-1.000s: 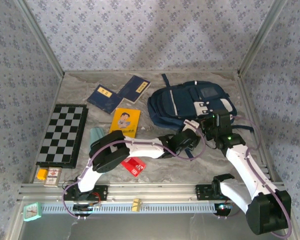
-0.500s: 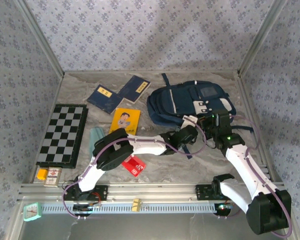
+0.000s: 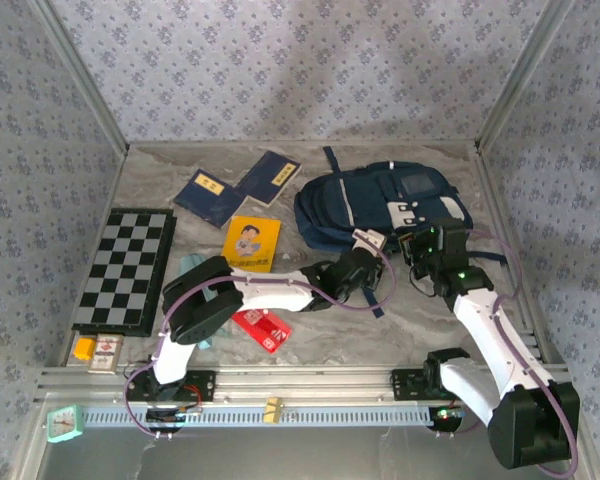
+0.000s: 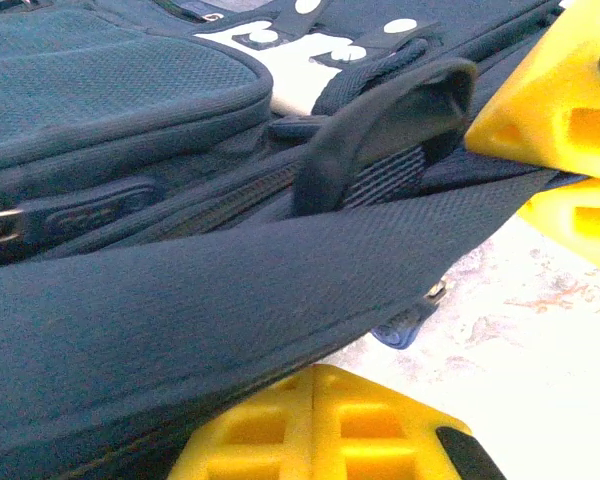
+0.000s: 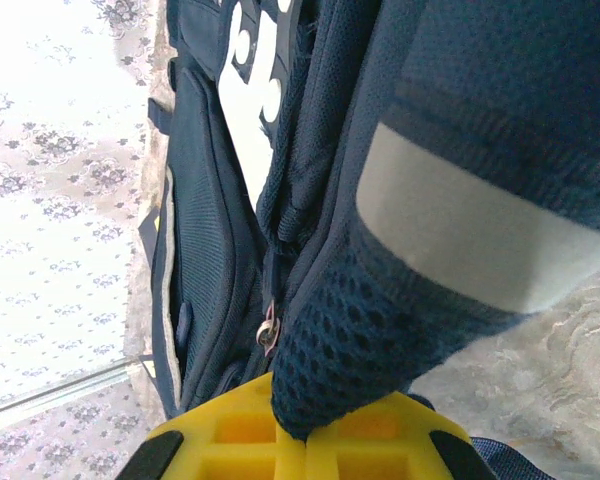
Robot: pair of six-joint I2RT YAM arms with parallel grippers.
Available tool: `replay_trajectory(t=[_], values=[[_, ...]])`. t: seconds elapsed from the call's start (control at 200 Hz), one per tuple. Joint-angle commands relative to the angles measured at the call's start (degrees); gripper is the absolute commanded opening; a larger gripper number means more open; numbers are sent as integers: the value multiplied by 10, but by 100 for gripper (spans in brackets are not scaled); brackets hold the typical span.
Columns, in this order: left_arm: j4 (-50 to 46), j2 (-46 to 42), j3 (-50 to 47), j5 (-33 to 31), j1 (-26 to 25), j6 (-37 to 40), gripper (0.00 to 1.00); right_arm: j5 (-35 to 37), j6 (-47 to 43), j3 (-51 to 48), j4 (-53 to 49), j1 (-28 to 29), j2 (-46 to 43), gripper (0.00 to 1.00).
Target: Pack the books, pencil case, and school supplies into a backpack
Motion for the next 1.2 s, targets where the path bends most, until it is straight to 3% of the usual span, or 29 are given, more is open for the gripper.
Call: replay_trajectory(t=[0.0, 0.2, 0.27, 0.38, 0.6, 0.755, 0.9, 1.054, 1.194], values=[[21, -35, -12, 29, 14, -2, 0, -26, -26, 31, 0, -10, -7, 0], [52, -21, -11, 79, 9, 4, 0, -37, -4, 32, 10, -7, -7, 0], [93, -7, -16, 58, 1, 25, 12, -40, 5, 33, 10, -5, -9, 0], [87, 19, 12, 28, 1, 38, 21, -44, 19, 36, 9, -5, -15, 0], [99, 62, 51, -8, -2, 44, 30, -45, 30, 47, 6, 0, -24, 0], [89, 85, 80, -78, -2, 29, 39, -42, 38, 47, 9, 11, -24, 0], [120, 94, 90, -85, -3, 37, 48, -34, 39, 46, 11, 21, -22, 0], [113, 98, 108, -132, -2, 34, 47, -32, 45, 33, 12, 24, -28, 0], [114, 89, 106, -135, 2, 36, 31, -30, 41, 35, 4, 23, -32, 0]])
